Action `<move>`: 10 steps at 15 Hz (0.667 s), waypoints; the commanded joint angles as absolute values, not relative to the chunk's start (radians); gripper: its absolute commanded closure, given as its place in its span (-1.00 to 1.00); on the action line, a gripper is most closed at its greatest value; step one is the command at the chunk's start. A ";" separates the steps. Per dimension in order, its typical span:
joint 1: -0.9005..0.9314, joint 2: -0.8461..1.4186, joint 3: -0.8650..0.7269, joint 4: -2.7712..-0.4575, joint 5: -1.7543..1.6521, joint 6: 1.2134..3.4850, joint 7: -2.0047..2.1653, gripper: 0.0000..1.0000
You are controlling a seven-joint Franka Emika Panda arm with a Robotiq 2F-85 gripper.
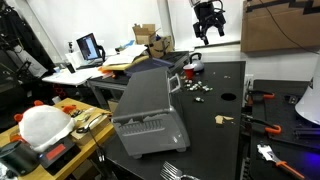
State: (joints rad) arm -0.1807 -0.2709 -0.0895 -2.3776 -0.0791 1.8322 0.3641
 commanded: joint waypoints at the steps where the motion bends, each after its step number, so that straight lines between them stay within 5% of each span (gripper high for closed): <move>1: -0.177 -0.258 -0.089 -2.373 -0.094 1.843 0.350 -1.00; 10: -0.125 -0.201 -0.073 -2.300 -0.152 1.891 0.199 -1.00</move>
State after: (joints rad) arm -0.1447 -0.2303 -0.0832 -2.3486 -0.1358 1.8904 0.2687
